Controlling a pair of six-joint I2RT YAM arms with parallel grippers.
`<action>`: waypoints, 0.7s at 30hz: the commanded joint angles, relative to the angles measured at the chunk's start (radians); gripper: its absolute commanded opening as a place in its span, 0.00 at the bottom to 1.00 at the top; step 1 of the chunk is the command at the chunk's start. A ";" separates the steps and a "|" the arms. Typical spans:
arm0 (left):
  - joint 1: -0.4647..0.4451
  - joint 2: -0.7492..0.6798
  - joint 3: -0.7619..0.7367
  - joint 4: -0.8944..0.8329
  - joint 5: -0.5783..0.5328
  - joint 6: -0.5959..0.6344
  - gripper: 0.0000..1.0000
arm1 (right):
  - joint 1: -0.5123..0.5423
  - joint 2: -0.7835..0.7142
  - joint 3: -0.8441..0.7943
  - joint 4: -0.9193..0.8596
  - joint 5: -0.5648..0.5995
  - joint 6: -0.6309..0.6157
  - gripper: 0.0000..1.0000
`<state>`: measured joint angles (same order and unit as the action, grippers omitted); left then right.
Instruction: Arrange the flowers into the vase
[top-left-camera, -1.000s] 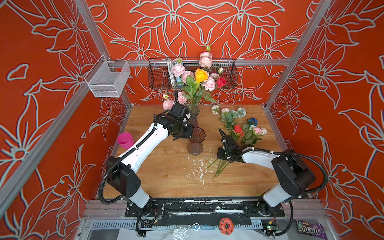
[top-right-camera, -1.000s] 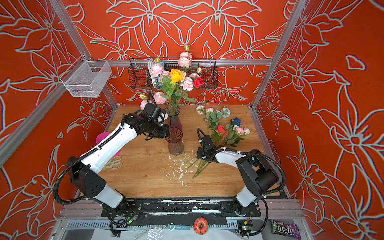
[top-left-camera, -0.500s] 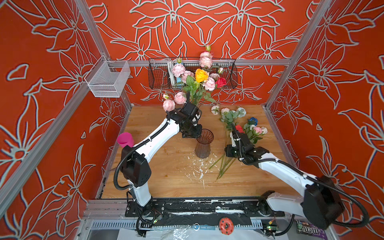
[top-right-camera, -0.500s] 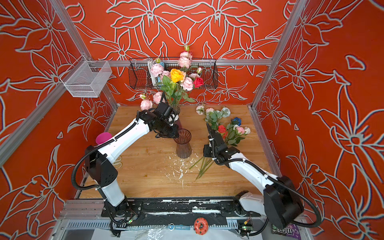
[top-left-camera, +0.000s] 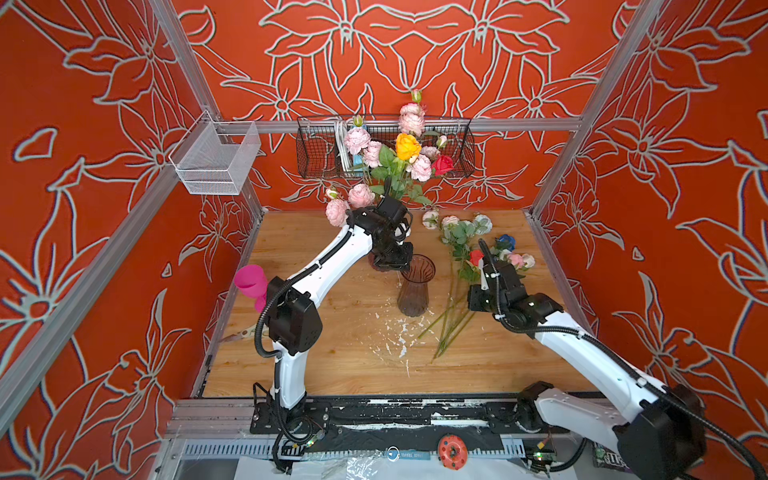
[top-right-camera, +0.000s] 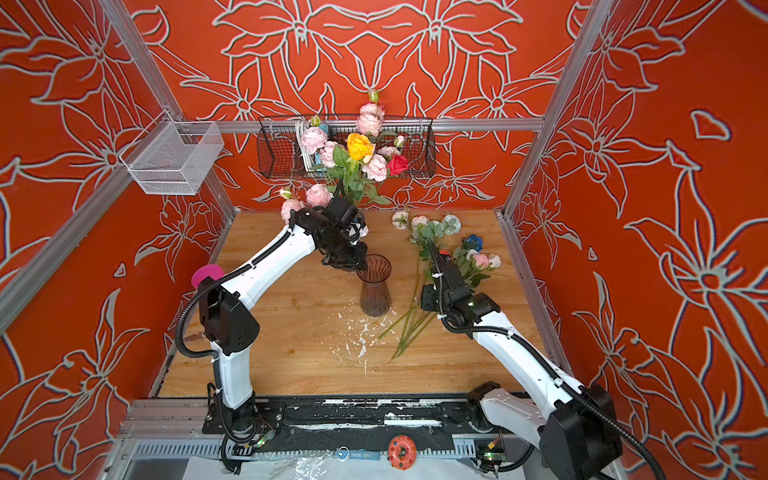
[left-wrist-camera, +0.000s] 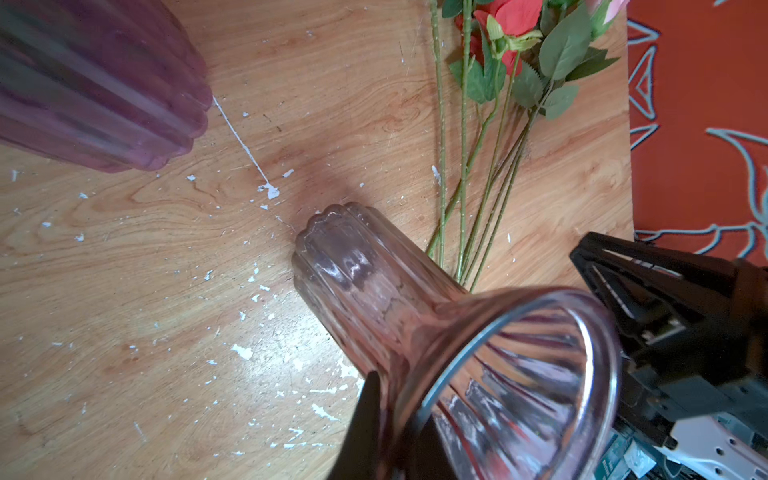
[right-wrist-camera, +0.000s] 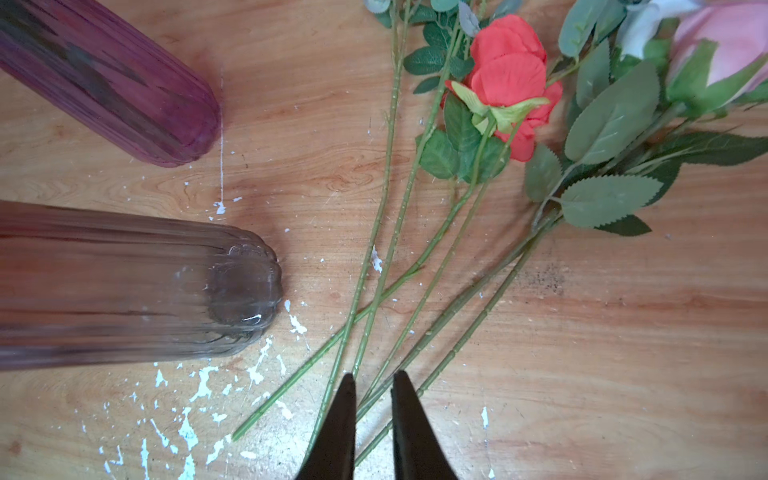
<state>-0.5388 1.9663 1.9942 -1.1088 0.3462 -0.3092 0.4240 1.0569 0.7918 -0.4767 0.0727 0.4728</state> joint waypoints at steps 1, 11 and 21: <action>-0.006 -0.010 0.038 -0.026 -0.009 0.036 0.15 | -0.005 -0.069 -0.008 -0.018 0.046 0.009 0.19; -0.006 -0.053 -0.001 0.009 -0.096 0.030 0.38 | -0.014 -0.074 -0.001 -0.037 0.061 -0.010 0.21; -0.006 -0.172 -0.075 0.066 -0.195 0.028 0.59 | -0.020 -0.032 0.037 -0.024 0.043 -0.012 0.26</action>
<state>-0.5388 1.8500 1.9305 -1.0622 0.1974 -0.2859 0.4126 1.0172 0.7921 -0.4923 0.1123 0.4698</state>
